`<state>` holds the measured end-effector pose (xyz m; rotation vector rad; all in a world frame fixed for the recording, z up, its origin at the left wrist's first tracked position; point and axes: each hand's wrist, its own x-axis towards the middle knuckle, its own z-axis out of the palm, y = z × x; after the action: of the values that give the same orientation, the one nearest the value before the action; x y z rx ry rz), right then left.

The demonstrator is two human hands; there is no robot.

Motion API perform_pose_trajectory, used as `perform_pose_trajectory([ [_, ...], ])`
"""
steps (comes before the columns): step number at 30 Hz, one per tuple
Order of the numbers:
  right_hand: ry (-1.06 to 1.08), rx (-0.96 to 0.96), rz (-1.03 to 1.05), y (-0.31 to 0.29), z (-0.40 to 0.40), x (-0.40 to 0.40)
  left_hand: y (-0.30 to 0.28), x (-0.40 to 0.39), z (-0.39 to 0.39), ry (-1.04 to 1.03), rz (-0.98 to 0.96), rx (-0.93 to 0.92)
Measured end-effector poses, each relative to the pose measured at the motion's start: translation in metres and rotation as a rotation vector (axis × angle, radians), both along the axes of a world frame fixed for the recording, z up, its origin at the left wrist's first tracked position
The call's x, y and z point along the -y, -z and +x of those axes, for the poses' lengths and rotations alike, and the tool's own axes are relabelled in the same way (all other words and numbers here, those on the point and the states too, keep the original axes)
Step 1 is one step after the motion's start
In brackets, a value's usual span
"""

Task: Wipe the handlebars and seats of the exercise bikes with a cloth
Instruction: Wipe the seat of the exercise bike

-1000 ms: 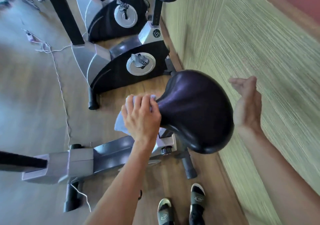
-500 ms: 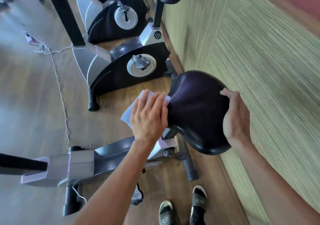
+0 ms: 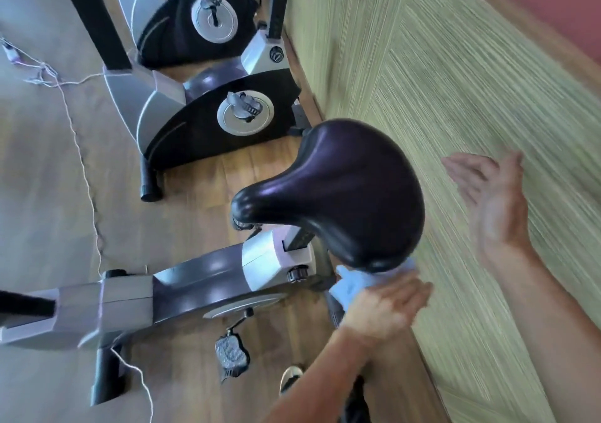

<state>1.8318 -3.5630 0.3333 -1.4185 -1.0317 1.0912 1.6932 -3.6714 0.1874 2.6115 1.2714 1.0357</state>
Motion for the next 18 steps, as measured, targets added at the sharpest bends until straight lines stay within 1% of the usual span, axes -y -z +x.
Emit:
perform_pose_trajectory([
  [2,0.045,0.0,0.029,-0.009,0.017,0.011,0.009,-0.01,-0.03,-0.069,0.003,-0.016],
  [3,0.065,-0.005,0.042,-0.011,0.023,0.017,0.01,-0.006,-0.039,-0.062,-0.006,-0.002],
  [4,0.075,-0.018,0.043,-0.012,0.028,0.024,0.009,0.007,-0.046,-0.019,-0.064,0.03],
  [5,0.081,-0.027,0.034,-0.01,0.031,0.03,0.007,0.025,-0.05,0.016,-0.171,0.096],
  [6,0.082,-0.034,0.012,-0.006,0.032,0.036,0.0,0.043,-0.052,0.003,-0.329,0.19],
  [8,0.047,-0.035,-0.064,0.003,0.024,0.049,-0.016,0.073,-0.058,-0.181,-0.666,0.44],
  [9,0.025,-0.036,-0.091,0.008,0.017,0.055,-0.027,0.079,-0.063,-0.311,-0.787,0.559],
  [10,0.002,-0.028,-0.104,0.012,0.01,0.062,-0.038,0.08,-0.071,-0.436,-0.848,0.658],
  [12,-0.097,0.048,-0.084,0.013,-0.012,0.082,-0.067,0.079,-0.091,-0.619,-0.854,0.777],
  [14,-0.183,0.208,0.009,0.013,-0.036,0.104,-0.096,0.07,-0.108,-0.659,-0.839,0.825],
  [16,-0.314,0.368,0.212,0.002,-0.063,0.12,-0.128,0.063,-0.128,-0.681,-0.809,0.819],
  [17,-0.418,0.386,0.298,-0.003,-0.075,0.124,-0.147,0.061,-0.138,-0.674,-0.798,0.795],
  [18,-0.544,0.339,0.327,-0.009,-0.088,0.123,-0.165,0.059,-0.147,-0.654,-0.791,0.758],
])
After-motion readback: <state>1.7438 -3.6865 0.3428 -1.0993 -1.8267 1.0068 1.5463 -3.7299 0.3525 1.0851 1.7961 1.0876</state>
